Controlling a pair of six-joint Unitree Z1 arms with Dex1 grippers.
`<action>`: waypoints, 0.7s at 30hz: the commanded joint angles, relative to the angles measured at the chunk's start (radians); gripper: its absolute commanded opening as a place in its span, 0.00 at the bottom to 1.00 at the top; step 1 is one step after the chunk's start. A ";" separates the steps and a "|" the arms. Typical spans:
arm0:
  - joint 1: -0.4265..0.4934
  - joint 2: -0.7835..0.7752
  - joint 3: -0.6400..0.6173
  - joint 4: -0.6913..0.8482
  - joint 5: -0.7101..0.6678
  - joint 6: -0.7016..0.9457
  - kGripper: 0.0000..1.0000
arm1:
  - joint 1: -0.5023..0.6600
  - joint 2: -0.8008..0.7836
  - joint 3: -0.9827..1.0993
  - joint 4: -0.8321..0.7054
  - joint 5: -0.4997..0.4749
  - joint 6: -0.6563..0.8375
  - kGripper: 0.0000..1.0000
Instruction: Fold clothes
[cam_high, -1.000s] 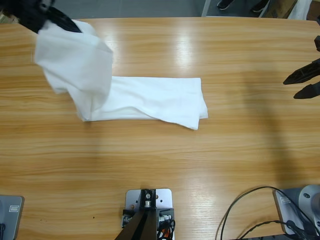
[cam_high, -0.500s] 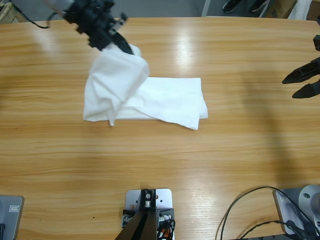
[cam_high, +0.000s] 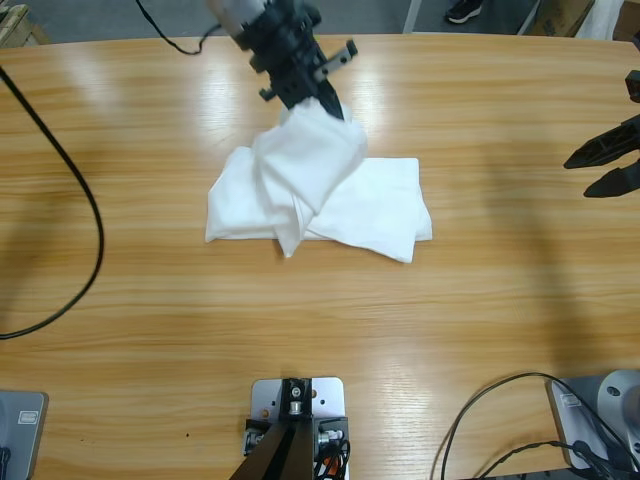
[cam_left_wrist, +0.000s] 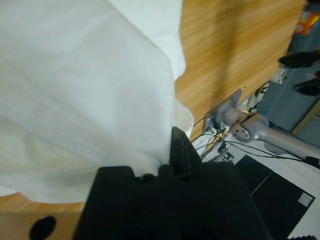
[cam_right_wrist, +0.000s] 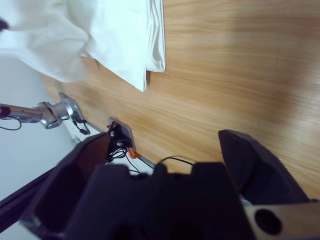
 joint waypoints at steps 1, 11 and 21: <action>-0.053 0.122 -0.086 0.032 -0.022 0.006 0.31 | 0.012 0.018 0.024 0.017 0.014 -0.011 0.89; -0.130 0.195 -0.289 0.049 -0.070 -0.010 0.97 | 0.017 0.005 0.026 0.019 0.014 -0.011 0.89; -0.090 0.101 -0.357 0.175 -0.041 0.079 0.97 | 0.134 -0.052 0.020 0.011 -0.012 -0.016 0.89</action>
